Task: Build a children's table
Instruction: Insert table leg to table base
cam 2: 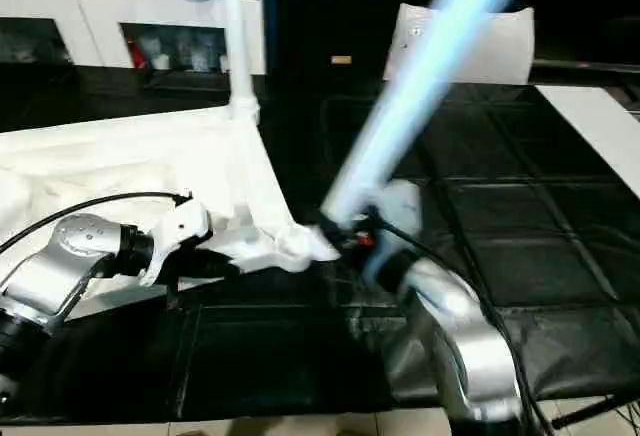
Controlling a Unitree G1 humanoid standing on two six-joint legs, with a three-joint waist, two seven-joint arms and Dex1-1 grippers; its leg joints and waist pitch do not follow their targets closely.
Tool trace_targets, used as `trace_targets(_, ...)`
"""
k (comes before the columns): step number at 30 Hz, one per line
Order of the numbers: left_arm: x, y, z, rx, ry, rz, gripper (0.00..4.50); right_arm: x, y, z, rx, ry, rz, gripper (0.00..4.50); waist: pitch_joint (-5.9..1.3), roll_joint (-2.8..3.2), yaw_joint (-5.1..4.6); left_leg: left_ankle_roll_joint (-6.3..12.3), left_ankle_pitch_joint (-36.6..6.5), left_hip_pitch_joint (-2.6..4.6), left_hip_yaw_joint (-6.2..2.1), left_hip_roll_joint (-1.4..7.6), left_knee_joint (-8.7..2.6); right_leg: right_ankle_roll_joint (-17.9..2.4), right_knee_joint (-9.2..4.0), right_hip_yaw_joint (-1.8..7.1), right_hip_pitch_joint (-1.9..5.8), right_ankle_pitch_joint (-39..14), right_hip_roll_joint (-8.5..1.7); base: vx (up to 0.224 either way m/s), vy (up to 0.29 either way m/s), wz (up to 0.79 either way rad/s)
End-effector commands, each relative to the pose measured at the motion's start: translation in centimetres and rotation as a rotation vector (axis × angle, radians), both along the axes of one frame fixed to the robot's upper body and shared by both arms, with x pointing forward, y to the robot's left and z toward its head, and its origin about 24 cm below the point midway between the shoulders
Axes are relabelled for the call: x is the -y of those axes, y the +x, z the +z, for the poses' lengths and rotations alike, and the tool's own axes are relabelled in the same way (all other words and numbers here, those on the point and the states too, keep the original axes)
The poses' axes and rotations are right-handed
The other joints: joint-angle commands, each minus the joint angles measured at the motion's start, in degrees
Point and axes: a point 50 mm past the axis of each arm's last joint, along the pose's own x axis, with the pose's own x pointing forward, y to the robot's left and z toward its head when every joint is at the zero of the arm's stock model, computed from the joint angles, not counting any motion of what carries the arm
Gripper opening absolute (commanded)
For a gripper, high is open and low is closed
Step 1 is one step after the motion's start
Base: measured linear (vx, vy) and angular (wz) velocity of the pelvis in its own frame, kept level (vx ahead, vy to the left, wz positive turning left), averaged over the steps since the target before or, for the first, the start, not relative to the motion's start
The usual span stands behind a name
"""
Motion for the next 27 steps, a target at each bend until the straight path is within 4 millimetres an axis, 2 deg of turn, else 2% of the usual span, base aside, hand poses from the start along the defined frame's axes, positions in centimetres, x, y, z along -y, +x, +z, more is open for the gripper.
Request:
trace_targets(1, 1.0, -0.3, 0.4, 0.013, -0.069, -0.076, 0.00, -0.1, 0.1, 0.0, -0.011, 0.000, 0.033, 1.91, -2.79, 0.28, -0.06, 2.90, -2.7, 0.59, 0.13, 3.16, -4.60, -15.1, -3.39, 2.22, 2.78, 5.1, -4.12, 0.000, 0.000, 0.00)
trace_targets(3, 0.8, -0.5, 0.1, 0.015, -0.062, -0.088, 0.00, -0.4, 0.8, -0.1, -0.026, -0.006, 0.073, 1.91, -2.78, -0.25, -0.10, 2.86, -3.1, 0.52, 0.34, 3.15, -4.65, -15.1, -3.48, 2.17, 2.76, 3.5, -4.08, 0.000, 0.000, 0.00)
trace_targets(4, 0.7, -0.5, 0.1, 0.025, -0.058, -0.091, 0.00, -0.5, 1.0, -0.3, -0.030, -0.020, 0.085, 1.91, -2.74, -0.23, 0.01, 2.71, -3.4, 0.71, 0.54, 3.21, -4.62, -15.0, -3.56, 2.20, 2.60, 2.5, -4.09, 0.000, 0.000, 0.00)
trace_targets(5, 0.7, -0.6, 0.0, 0.033, -0.055, -0.096, 0.00, -0.5, 1.1, -0.4, -0.033, -0.033, 0.096, 1.91, -2.70, -0.28, -0.02, 2.61, -3.5, 0.58, 0.59, 3.23, -4.66, -14.8, -3.58, 2.20, 2.68, 1.6, -4.15, 0.000, 0.000, 0.00)
trace_targets(6, 0.6, -0.6, 0.0, 0.041, -0.048, -0.090, 0.00, -0.5, 1.2, -0.6, -0.035, -0.051, 0.105, 1.91, -2.70, -0.62, 0.00, 2.60, -3.2, 0.54, 0.65, 3.26, -4.69, -14.5, -3.60, 2.21, 2.72, 1.4, -4.12, 0.000, 0.000, 0.00)
trace_targets(7, 0.6, -0.7, 0.0, 0.057, -0.057, -0.088, 0.00, -0.5, 1.4, -0.8, -0.036, -0.070, 0.105, 1.91, -2.67, -0.42, 0.08, 2.60, -3.1, 0.56, 0.65, 3.25, -4.67, -14.2, -3.58, 2.20, 2.60, 0.9, -4.15, 0.000, 0.000, 0.00)
trace_targets(8, 0.7, -0.8, 0.0, 0.075, -0.070, -0.094, 0.00, -0.5, 1.7, -1.0, -0.037, -0.079, 0.101, 1.91, -2.71, -0.68, 0.19, 2.74, -2.8, 0.57, 0.72, 3.25, -4.61, -14.0, -3.59, 2.22, 2.55, 0.6, -4.20, 0.000, 0.000, 0.00)
trace_targets(14, 0.4, -1.2, -0.2, 0.073, -0.069, -0.125, 0.00, -1.1, 2.2, -1.2, -0.043, -0.100, 0.145, 1.91, -2.77, -1.07, 0.54, 3.37, -1.7, 0.58, 1.03, 3.23, -4.63, -13.2, -3.58, 2.15, 2.46, 0.1, -4.12, 0.000, 0.000, 0.00)
trace_targets(16, 0.4, -1.1, -0.1, 0.079, -0.073, -0.123, 0.00, -1.2, 2.1, -1.2, -0.049, -0.107, 0.161, 1.91, -2.77, -0.95, 0.74, 3.30, -1.5, 0.67, 1.11, 3.26, -4.63, -12.9, -3.60, 2.20, 2.40, -0.2, -4.13, 0.000, 0.000, 0.00)
trace_targets(20, 0.6, -1.0, 0.0, 0.078, -0.101, -0.132, 0.00, -1.4, 1.9, -1.7, -0.072, -0.122, 0.197, 1.91, -2.73, -1.12, 0.79, 3.07, -1.7, 0.66, 1.21, 3.18, -4.67, -12.9, -3.50, 2.20, 2.46, 0.7, -3.99, 0.000, 0.000, 0.00)
trace_targets(27, 0.7, -1.5, 0.2, 0.032, -0.121, -0.206, 0.00, -1.6, 2.1, -2.3, -0.075, -0.186, 0.261, 1.91, -2.71, -0.96, 0.75, 2.64, -3.0, 0.84, 1.22, 3.25, -4.76, -13.3, -3.64, 2.21, 2.30, -1.2, -4.02, 0.000, 0.000, 0.00)
